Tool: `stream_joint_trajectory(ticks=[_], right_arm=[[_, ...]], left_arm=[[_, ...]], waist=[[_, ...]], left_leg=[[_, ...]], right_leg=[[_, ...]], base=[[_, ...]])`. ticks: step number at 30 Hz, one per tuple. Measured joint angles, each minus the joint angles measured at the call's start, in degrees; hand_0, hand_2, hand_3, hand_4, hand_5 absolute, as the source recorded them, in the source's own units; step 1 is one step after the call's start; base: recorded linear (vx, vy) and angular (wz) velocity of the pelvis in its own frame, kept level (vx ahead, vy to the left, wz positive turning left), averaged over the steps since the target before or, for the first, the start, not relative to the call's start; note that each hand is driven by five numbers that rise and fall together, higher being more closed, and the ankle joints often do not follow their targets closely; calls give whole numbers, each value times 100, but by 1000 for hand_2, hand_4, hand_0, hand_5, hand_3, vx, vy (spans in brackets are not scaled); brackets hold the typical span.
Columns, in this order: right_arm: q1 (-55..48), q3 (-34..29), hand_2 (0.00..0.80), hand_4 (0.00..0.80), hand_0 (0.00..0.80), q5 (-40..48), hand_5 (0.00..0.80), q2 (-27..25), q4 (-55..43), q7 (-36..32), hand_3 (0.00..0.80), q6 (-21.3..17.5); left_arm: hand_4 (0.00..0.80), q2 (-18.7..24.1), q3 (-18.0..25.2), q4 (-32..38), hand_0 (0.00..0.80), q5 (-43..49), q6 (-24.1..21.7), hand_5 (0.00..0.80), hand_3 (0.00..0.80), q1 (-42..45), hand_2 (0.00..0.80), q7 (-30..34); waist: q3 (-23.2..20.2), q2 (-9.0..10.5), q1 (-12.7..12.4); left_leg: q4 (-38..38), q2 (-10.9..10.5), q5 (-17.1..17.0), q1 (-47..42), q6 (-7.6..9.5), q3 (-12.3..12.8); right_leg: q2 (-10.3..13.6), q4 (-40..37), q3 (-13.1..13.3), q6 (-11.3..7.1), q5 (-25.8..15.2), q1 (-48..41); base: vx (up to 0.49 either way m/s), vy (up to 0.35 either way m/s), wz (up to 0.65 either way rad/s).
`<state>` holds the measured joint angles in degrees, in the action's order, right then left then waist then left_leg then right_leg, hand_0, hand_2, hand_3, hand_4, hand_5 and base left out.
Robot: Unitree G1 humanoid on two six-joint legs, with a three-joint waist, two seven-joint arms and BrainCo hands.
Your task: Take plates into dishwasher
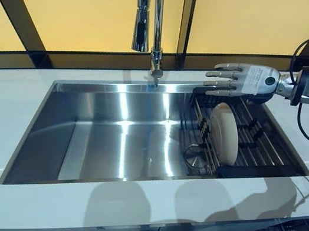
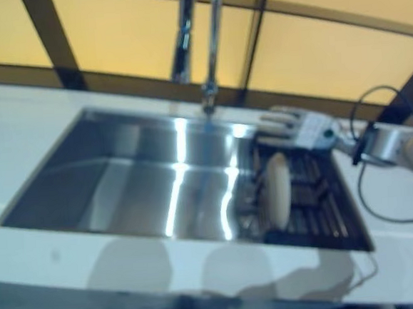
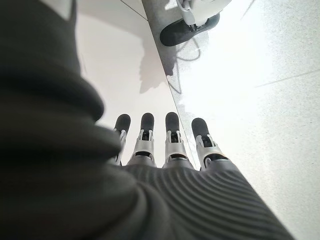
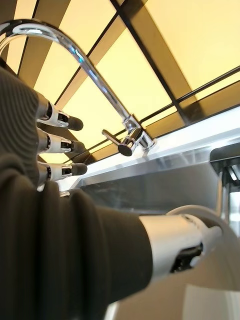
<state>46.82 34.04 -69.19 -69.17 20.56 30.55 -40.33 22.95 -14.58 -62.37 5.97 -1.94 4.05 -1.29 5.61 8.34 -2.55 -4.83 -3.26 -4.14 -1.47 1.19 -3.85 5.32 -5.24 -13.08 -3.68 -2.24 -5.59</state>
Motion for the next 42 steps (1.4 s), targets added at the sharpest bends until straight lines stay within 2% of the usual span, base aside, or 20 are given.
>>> stream_joint_trajectory(ticks=[21, 42], right_arm=[[-498, -24, 0, 0, 0, 13, 0, 138, -177, -380, 0, -274], [-665, -38, 0, 0, 0, 119, 0, 144, -205, -442, 0, -482]], left_arm=[[0, -43, 3, 14, 0, -1, -6, 0, 0, 56, 0, 0], [0, -40, 6, 35, 0, 0, -6, 0, 0, 79, 0, 1]], waist=[[-9, -10, -2], [-2, -25, 0]], left_leg=[[4, -1, -2, -9, -3, -13], [2, 1, -2, -9, -2, -13]], right_leg=[[1, 1, -13, 2, 0, -16], [2, 0, -13, 3, 1, -15]], base=[[0, 0, 0], [0, 0, 0]])
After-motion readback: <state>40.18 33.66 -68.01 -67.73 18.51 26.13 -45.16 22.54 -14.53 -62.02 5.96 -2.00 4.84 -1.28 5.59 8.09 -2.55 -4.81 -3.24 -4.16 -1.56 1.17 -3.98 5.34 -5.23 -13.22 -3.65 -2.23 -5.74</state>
